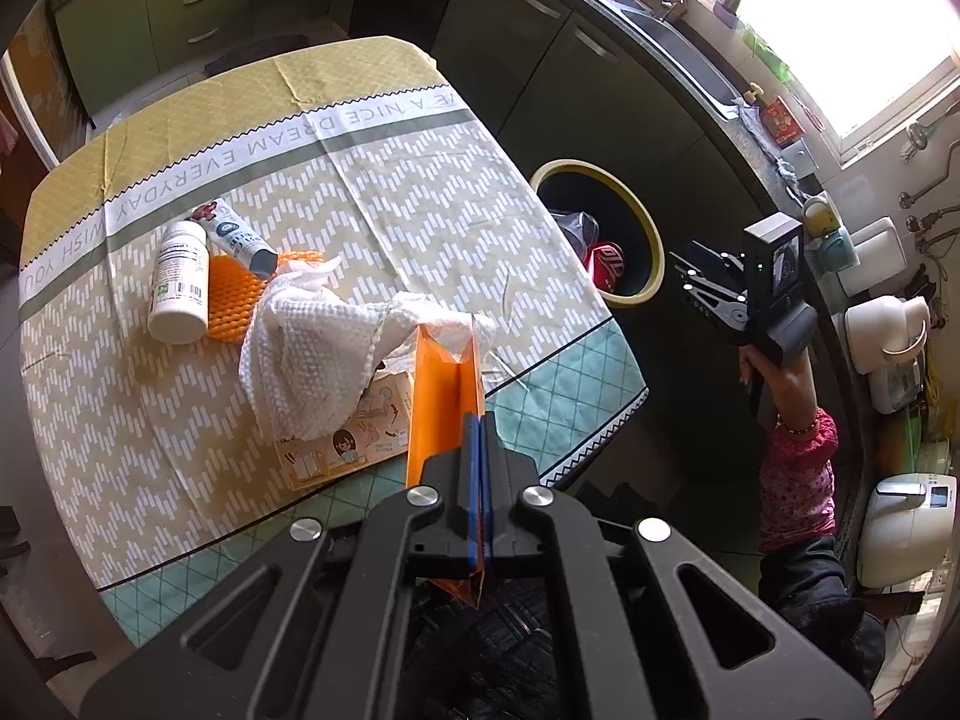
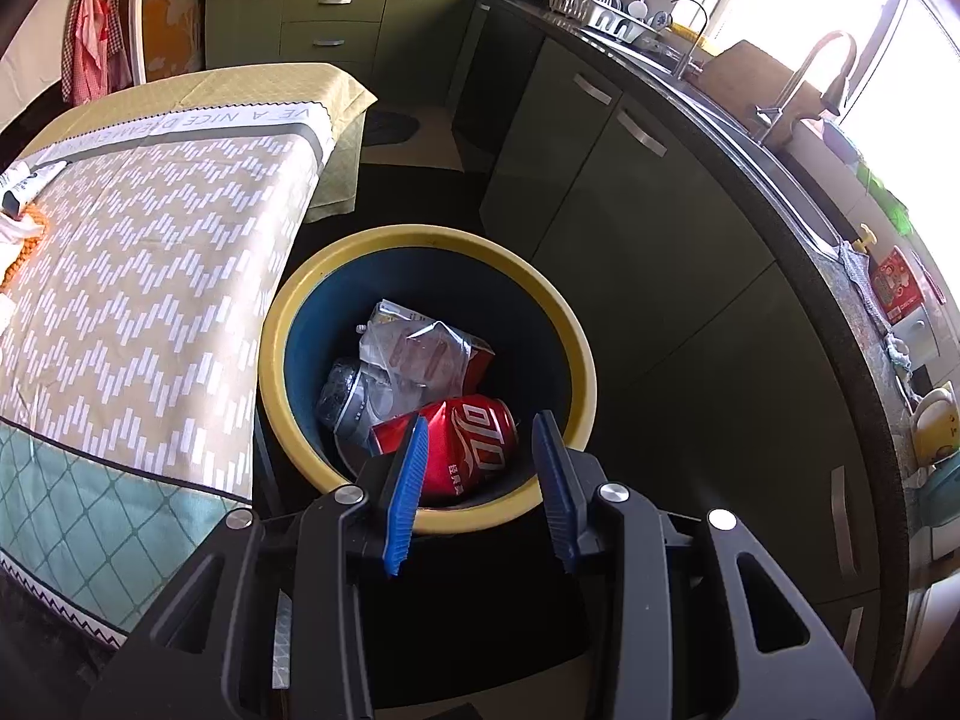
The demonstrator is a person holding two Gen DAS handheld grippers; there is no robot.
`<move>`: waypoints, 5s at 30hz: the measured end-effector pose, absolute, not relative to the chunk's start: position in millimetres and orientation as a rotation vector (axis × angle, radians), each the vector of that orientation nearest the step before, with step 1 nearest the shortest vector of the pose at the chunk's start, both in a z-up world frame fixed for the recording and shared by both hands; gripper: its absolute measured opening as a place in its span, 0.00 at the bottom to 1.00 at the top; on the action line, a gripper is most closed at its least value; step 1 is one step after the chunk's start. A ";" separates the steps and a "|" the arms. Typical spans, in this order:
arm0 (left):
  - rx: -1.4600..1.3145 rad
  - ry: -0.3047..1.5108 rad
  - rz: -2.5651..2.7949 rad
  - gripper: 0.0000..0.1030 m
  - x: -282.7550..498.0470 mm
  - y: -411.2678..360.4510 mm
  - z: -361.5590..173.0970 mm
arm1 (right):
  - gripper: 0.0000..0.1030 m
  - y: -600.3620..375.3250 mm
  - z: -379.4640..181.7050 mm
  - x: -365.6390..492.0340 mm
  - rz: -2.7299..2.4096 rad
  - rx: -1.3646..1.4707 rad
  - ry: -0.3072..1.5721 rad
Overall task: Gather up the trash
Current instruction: 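Drop the plastic bag in the bin with right gripper while left grasps the snack box, then carry the orange snack box over the bin and open the left gripper, then grasp the white mesh cloth with the right gripper and lift, then drop the cloth in the bin with right gripper while left grasps the brown tray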
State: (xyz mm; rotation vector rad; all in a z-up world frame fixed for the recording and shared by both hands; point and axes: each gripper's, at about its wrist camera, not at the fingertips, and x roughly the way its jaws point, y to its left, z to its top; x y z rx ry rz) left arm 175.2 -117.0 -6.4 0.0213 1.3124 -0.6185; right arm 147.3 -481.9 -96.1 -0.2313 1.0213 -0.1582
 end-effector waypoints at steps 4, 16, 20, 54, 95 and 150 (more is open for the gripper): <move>0.018 1.295 -0.622 0.00 172.6 -117.3 7.4 | 0.35 -481.9 -98.5 147.6 -0.151 -0.228 1.030; 0.011 1.225 -0.616 0.00 171.4 -116.9 47.4 | 0.35 -481.1 -100.0 148.0 -0.143 -0.232 1.043; 0.027 1.201 -0.631 0.00 176.8 -126.4 56.2 | 0.35 -484.9 -98.2 145.7 -0.155 -0.227 1.041; 0.281 1.378 -0.870 0.13 298.3 -469.2 -95.7 | 0.35 -585.9 -126.0 83.4 -0.296 -0.109 1.138; 0.122 0.933 -0.394 0.89 89.6 -35.4 -20.9 | 0.06 -204.2 -95.7 164.2 0.603 -0.428 1.078; -0.019 1.665 -0.195 0.85 241.9 -136.0 -142.8 | 0.05 -401.3 18.2 156.0 0.386 0.031 0.930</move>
